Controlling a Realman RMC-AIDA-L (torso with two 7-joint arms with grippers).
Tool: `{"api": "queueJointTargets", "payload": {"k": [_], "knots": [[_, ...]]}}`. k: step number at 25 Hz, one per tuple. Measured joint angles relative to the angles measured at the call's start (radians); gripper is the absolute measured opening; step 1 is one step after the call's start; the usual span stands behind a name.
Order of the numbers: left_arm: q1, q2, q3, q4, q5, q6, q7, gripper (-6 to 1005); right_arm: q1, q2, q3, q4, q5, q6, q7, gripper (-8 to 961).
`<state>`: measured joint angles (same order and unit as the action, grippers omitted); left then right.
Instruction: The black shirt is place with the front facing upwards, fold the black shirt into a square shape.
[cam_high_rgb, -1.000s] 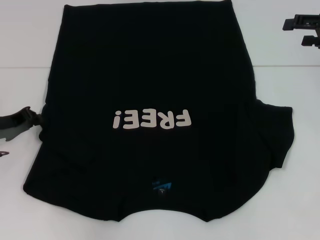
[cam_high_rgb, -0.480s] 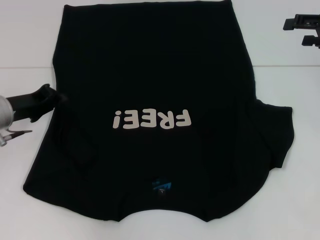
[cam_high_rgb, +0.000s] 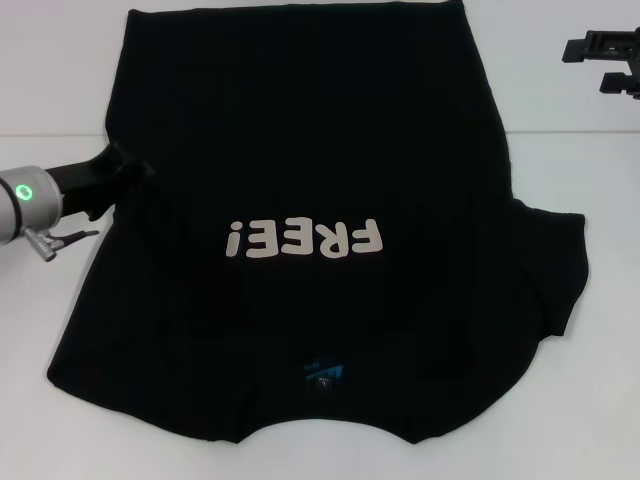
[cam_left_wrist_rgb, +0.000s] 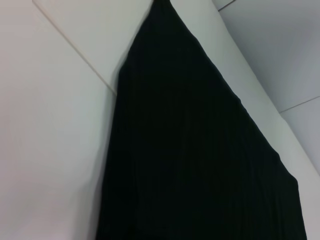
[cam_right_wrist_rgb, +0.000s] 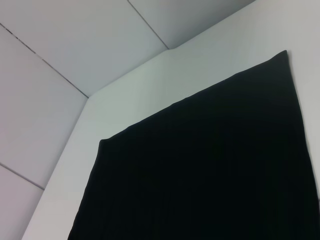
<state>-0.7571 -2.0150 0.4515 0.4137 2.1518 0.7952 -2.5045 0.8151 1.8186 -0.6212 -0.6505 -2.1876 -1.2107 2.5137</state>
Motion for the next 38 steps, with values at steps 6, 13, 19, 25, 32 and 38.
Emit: {"api": "queueJointTargets", "payload": {"k": [6,13,19,25,32,38], "knots": [[-0.006,-0.001,0.010,-0.013,0.000,0.009,0.002,23,-0.001,0.000,-0.004,0.000,-0.003,0.001,0.003,914],[0.108,0.035,-0.027,0.090,-0.080,0.357,0.218,270,-0.020,-0.005,-0.002,0.004,-0.004,-0.004,0.010,914],[0.187,0.040,-0.046,0.153,-0.078,0.605,0.482,484,-0.030,-0.013,-0.019,-0.008,-0.038,-0.032,-0.021,915],[0.223,0.024,-0.022,0.218,0.065,0.768,0.709,641,-0.049,-0.027,-0.011,-0.082,-0.174,-0.201,-0.010,912],[0.237,-0.014,-0.011,0.239,0.061,0.771,0.825,835,-0.099,-0.046,0.024,-0.109,-0.216,-0.327,0.022,907],[0.205,-0.027,-0.030,0.245,-0.005,0.737,0.747,839,-0.108,-0.047,0.025,-0.103,-0.277,-0.381,0.055,901]]}}
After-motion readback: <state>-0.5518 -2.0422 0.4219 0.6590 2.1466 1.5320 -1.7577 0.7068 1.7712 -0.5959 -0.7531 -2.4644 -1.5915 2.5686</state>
